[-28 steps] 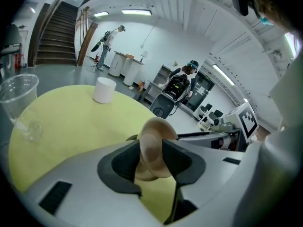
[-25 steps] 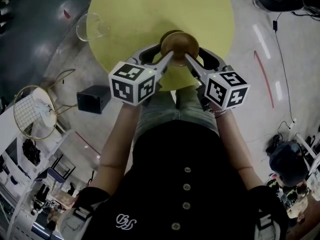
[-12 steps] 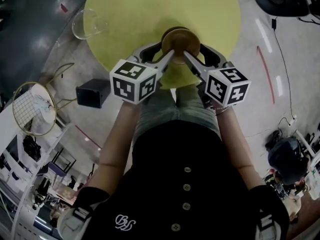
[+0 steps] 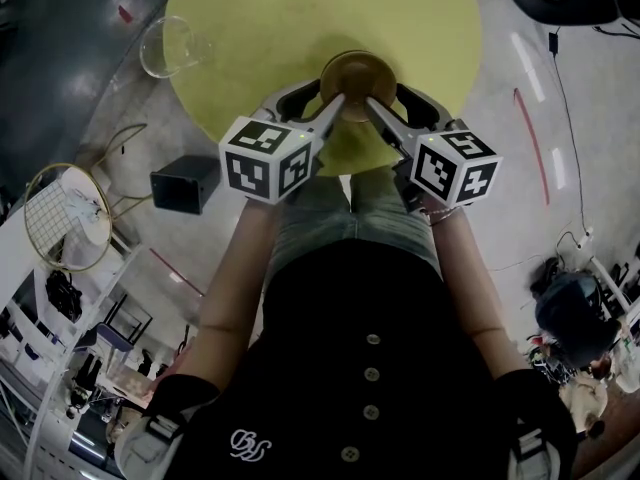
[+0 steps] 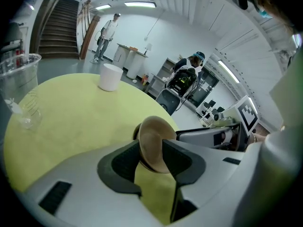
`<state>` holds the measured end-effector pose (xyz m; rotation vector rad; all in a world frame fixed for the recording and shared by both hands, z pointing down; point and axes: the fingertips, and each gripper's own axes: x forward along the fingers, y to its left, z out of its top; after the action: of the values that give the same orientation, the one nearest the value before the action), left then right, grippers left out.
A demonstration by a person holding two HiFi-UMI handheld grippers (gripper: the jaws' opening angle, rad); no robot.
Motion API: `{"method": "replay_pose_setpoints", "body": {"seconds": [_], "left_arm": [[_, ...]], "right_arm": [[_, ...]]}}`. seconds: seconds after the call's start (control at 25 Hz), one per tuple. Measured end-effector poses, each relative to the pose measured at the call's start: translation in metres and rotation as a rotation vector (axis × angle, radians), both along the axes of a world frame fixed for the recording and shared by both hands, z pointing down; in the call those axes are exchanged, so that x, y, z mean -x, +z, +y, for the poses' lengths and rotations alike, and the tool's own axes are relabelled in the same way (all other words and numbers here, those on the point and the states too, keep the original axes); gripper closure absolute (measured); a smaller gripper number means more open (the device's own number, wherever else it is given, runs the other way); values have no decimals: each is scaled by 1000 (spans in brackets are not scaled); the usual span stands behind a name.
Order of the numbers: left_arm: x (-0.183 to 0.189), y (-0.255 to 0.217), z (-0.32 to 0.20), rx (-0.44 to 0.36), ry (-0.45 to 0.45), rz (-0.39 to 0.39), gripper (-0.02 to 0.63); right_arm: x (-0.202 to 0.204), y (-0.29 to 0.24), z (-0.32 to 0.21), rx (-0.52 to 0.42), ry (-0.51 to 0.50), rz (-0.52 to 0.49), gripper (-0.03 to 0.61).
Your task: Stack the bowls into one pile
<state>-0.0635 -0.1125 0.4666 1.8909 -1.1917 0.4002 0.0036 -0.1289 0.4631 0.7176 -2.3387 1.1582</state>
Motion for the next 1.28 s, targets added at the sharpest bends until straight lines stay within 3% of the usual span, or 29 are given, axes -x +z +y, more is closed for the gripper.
{"method": "replay_pose_setpoints", "body": {"seconds": [0.28, 0.76, 1.0, 1.28], "left_arm": [[11, -5, -3, -28, -22, -10, 474], [15, -56, -1, -192, 23, 36, 474], [18, -86, 0, -285, 52, 81, 475], [25, -121, 15, -409, 60, 161, 476]], "right_arm": [[-1, -4, -3, -24, 18, 3, 345], [2, -47, 0, -154, 90, -45, 347], [13, -72, 6, -220, 115, -109, 347], [35, -120, 27, -319, 118, -252, 347]]}}
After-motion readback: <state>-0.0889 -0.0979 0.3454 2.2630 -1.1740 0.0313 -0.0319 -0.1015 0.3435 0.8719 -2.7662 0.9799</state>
